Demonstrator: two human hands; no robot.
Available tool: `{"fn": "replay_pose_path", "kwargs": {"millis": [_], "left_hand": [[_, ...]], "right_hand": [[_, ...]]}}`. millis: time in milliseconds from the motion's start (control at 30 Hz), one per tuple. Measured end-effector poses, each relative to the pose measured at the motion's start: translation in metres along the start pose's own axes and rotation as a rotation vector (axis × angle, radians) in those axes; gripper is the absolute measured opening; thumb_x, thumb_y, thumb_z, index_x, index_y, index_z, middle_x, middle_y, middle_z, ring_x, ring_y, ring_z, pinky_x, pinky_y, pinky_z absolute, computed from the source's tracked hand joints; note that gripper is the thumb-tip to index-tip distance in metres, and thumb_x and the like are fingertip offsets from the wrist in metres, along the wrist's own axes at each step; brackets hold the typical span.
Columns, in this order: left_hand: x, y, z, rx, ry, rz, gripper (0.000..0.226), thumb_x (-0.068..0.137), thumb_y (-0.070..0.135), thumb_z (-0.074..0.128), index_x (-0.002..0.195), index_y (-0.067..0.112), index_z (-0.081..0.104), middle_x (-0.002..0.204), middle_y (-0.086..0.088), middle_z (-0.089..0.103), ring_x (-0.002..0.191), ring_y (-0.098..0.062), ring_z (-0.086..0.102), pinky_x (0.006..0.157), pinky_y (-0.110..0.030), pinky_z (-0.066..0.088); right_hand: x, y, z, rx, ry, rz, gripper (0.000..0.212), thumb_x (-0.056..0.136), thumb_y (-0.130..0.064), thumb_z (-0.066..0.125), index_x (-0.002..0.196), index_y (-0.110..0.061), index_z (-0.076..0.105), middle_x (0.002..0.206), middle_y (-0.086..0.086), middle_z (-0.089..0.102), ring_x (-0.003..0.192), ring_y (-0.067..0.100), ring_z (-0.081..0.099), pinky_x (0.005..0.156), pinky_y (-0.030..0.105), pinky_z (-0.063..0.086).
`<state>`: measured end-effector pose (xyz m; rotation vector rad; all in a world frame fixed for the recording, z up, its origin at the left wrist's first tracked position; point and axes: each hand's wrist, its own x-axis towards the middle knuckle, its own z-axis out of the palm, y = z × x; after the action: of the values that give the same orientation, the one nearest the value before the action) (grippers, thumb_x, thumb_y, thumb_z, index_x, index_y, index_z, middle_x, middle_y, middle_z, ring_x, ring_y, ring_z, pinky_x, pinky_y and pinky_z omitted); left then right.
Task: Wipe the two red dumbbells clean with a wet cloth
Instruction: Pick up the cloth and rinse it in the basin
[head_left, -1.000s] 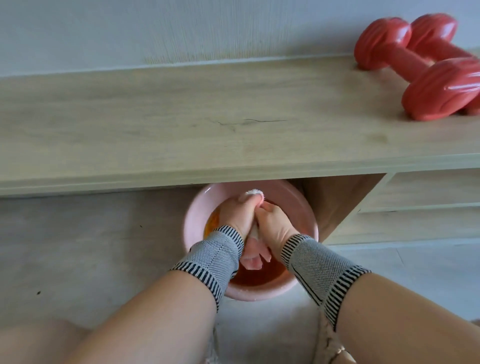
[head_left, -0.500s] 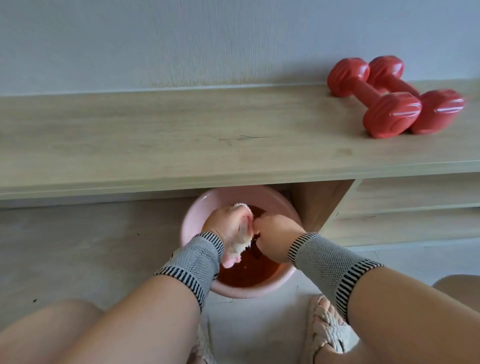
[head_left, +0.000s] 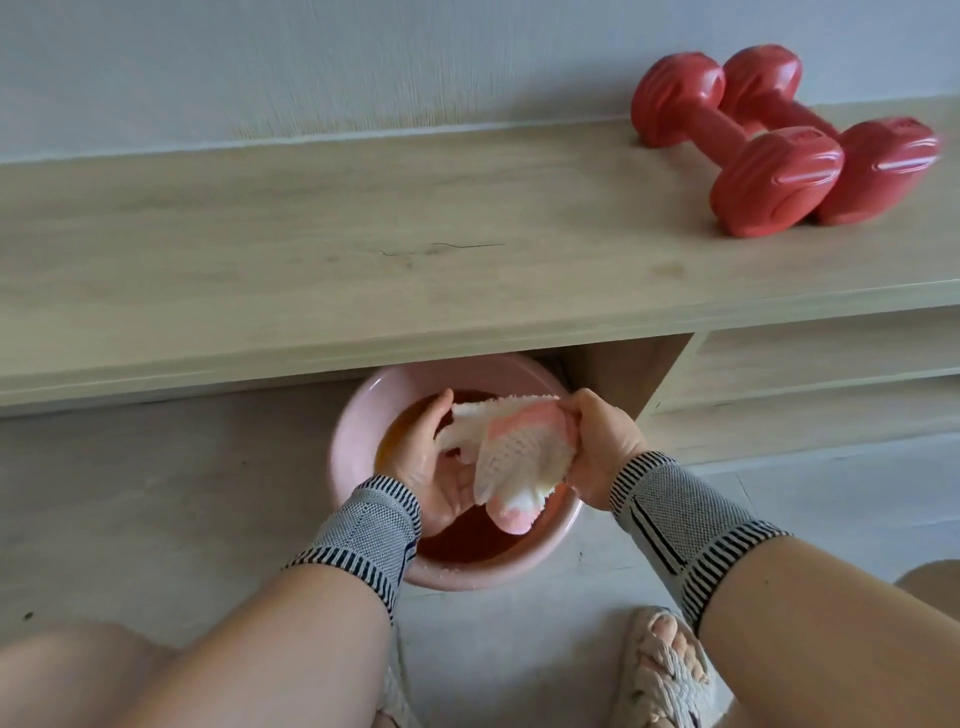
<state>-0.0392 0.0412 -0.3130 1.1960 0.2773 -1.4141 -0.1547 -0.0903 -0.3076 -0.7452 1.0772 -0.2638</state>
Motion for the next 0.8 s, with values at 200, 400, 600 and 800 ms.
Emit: {"fn": "replay_pose_path", "kwargs": {"millis": [200, 400, 600, 800], "left_hand": [[0.04, -0.022, 0.01, 0.151, 0.042, -0.041, 0.039, 0.087, 0.03, 0.066, 0.12, 0.01, 0.065, 0.114, -0.009, 0.072, 0.096, -0.024, 0.067, 0.08, -0.04, 0.049], [0.06, -0.016, 0.012, 0.058, 0.037, 0.086, 0.034, 0.088, 0.009, 0.061, 0.122, 0.01, 0.06, 0.125, -0.013, 0.065, 0.118, -0.028, 0.059, 0.102, -0.054, 0.04], [0.103, -0.065, 0.017, 0.783, 0.288, 0.041, 0.018, 0.095, 0.025, 0.06, 0.109, 0.015, 0.066, 0.121, -0.01, 0.067, 0.107, -0.027, 0.065, 0.094, -0.036, 0.048], [0.144, -0.092, 0.041, 1.309, 0.304, 0.409, 0.037, 0.089, 0.022, 0.06, 0.126, 0.026, 0.062, 0.128, -0.001, 0.062, 0.115, -0.019, 0.058, 0.098, -0.026, 0.044]], "right_hand": [[0.037, 0.005, -0.012, -0.362, 0.116, -0.052, 0.033, 0.084, -0.026, 0.059, 0.081, 0.006, 0.063, 0.083, 0.008, 0.063, 0.08, 0.026, 0.052, 0.079, 0.036, 0.047], [0.061, -0.023, -0.005, -0.519, -0.054, -0.258, 0.01, 0.083, -0.021, 0.06, 0.087, -0.014, 0.066, 0.082, 0.009, 0.061, 0.08, 0.024, 0.055, 0.075, 0.036, 0.048], [0.09, 0.021, -0.089, -1.108, 0.057, -0.088, 0.01, 0.092, -0.013, 0.055, 0.092, -0.006, 0.062, 0.077, 0.005, 0.058, 0.078, 0.022, 0.053, 0.07, 0.035, 0.045], [0.1, 0.047, -0.125, -1.153, 0.331, -0.155, 0.013, 0.091, -0.025, 0.056, 0.099, -0.015, 0.061, 0.088, 0.001, 0.062, 0.073, 0.017, 0.053, 0.057, 0.023, 0.038]]}}
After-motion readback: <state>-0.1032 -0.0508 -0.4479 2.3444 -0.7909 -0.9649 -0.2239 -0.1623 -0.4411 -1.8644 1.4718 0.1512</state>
